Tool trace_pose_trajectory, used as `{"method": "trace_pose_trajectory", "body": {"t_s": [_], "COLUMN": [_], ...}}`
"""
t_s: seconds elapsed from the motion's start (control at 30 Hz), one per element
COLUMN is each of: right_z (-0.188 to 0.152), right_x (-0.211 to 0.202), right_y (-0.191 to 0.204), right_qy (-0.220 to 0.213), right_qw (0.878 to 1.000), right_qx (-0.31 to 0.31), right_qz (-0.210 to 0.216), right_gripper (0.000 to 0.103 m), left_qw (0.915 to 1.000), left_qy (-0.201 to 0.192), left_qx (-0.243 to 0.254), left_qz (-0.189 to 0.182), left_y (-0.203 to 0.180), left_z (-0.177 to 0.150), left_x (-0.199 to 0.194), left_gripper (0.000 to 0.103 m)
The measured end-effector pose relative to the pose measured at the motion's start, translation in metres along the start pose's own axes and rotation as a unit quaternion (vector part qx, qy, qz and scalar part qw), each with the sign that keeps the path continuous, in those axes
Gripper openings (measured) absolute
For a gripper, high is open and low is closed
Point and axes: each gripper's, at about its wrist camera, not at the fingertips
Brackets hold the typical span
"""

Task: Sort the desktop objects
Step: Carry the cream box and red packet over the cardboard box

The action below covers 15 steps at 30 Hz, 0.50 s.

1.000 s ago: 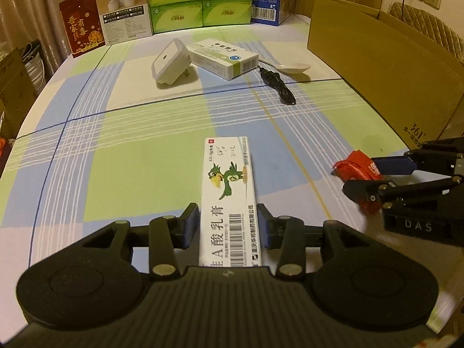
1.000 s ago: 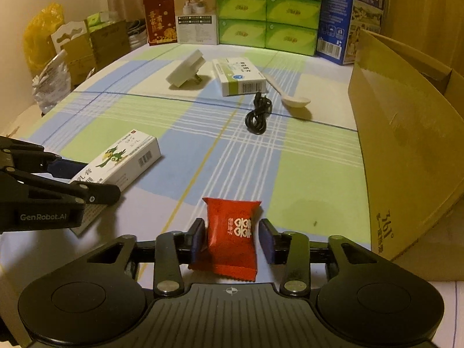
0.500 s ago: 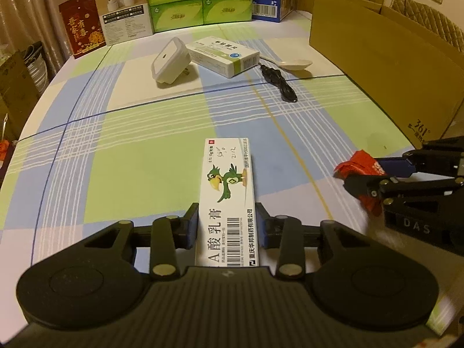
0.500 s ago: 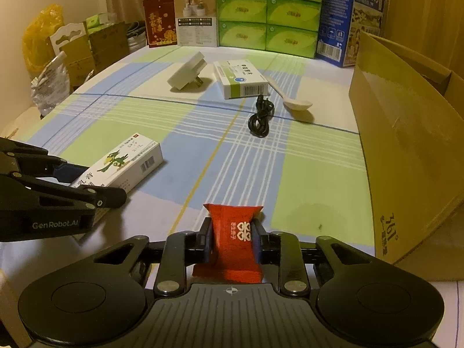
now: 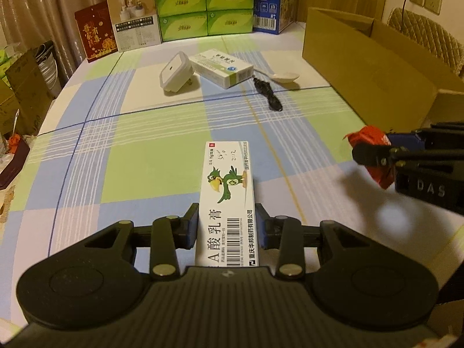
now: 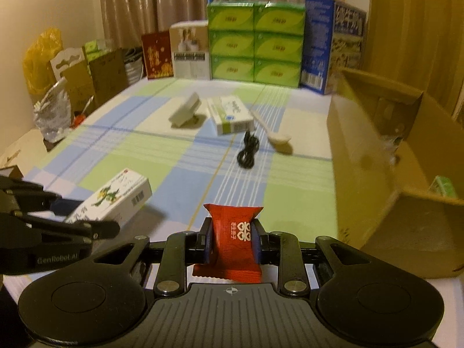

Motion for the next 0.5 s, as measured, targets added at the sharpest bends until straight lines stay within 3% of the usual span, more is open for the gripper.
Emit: {"method": "trace_pose_trajectory", "body": {"t_s": [0.5], "right_z": [0.021], "right_x": [-0.082], "right_y": [-0.034], "right_qy": [-0.062], "right_qw": [0.997], "right_qx": [0.026], "right_qz": [-0.032], "right_gripper": [0.023], "left_qw": [0.9994], "left_qy": [-0.022], "left_qx": [0.001], "left_qz": [-0.026], "left_y": [-0.047], "left_z": [0.024], "left_x": [-0.056], "left_gripper": [0.033]}}
Point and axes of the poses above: each gripper's, at about its wrist camera, not at the fingertips, and x roughly the way its jaws point, y to its left, z to its top
